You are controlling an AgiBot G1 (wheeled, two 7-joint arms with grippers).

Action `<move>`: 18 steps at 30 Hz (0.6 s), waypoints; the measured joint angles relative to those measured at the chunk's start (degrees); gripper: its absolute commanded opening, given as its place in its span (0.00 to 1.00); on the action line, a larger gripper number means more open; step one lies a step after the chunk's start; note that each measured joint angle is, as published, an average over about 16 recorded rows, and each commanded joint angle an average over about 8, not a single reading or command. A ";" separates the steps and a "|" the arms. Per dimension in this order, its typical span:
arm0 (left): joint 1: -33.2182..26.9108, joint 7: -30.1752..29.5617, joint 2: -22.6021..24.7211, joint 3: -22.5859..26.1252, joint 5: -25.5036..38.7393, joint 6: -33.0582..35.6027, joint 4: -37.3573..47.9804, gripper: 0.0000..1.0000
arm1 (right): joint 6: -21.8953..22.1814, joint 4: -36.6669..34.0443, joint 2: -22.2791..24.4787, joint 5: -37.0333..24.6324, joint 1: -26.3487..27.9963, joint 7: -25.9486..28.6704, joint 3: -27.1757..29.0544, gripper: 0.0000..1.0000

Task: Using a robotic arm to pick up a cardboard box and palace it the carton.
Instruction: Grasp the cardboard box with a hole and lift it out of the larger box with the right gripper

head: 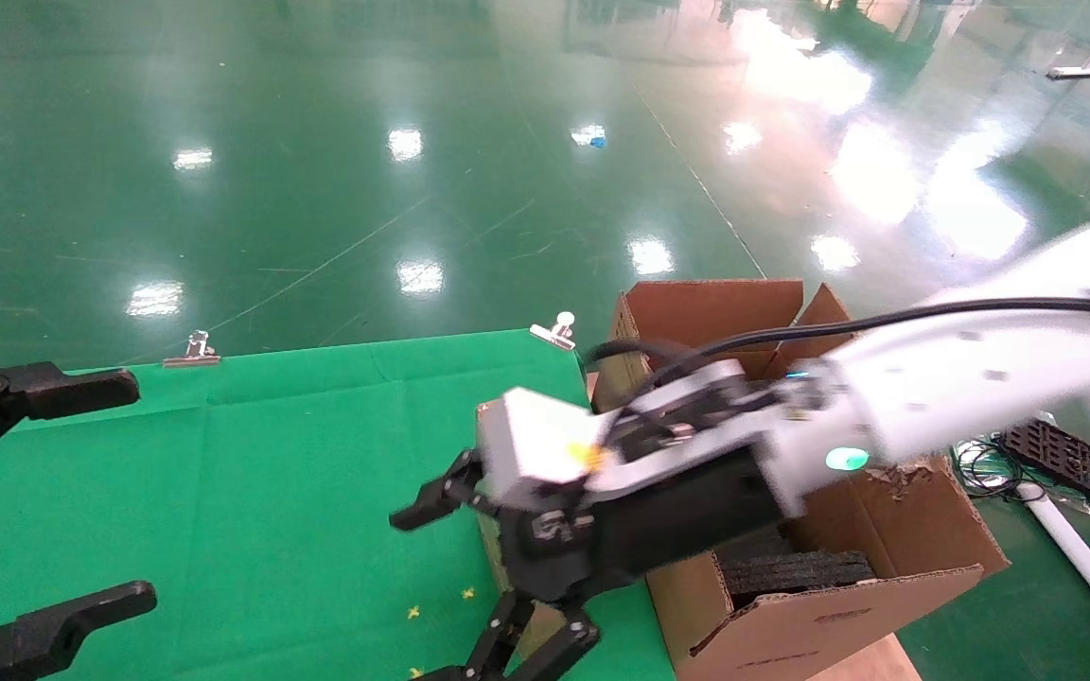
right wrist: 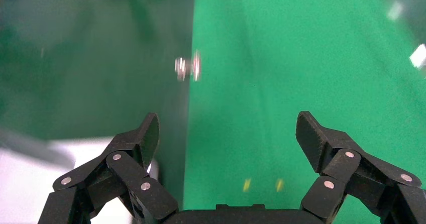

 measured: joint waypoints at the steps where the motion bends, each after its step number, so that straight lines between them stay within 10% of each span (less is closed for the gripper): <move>1: 0.00 0.00 0.00 0.00 0.00 0.00 0.00 1.00 | -0.24 -0.14 -1.04 -2.01 1.84 1.02 -1.94 1.00; 18: -0.01 0.03 -0.02 0.05 -0.03 -0.02 0.00 1.00 | -1.20 -0.48 -11.69 -14.78 33.70 11.70 -35.03 1.00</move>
